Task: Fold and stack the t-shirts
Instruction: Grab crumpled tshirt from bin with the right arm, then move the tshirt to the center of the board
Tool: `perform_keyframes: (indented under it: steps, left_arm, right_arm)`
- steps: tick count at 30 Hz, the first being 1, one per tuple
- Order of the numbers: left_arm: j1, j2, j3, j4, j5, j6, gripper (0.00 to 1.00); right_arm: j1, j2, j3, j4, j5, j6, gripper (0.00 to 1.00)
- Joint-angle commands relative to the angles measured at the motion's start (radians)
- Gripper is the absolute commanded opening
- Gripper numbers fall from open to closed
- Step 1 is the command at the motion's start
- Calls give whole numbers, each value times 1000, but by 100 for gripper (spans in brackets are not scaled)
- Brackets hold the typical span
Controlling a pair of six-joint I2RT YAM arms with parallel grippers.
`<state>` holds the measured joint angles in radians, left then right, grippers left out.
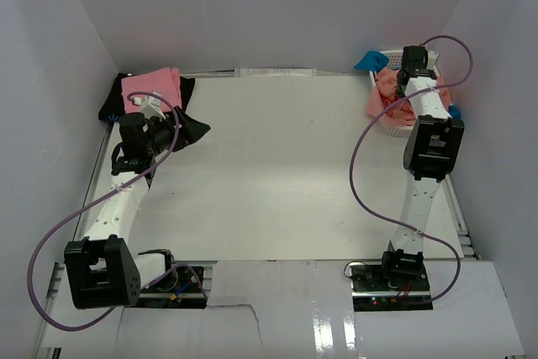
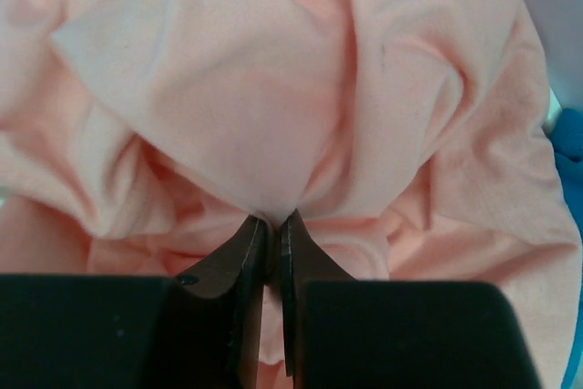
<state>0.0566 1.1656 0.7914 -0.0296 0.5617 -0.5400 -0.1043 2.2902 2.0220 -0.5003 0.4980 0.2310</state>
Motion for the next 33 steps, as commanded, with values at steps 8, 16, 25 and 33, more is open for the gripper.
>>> perform_keyframes:
  steps: [8,16,25,33]
  left_arm:
    - [-3,-7,3,8,23,8,98]
    - [-3,-4,6,14,35,0,98]
    - [-3,-12,6,19,41,-5,98]
    - [-3,-35,2,16,21,0,98]
  right_arm:
    - [14,-244,132,-24,-467,7,8]
    - [162,-517,120,-89,-977,57,8]
    - [347,-759,29,-133,-1296,139,8]
    - [359,-934,-396,-115,-1206,94,8]
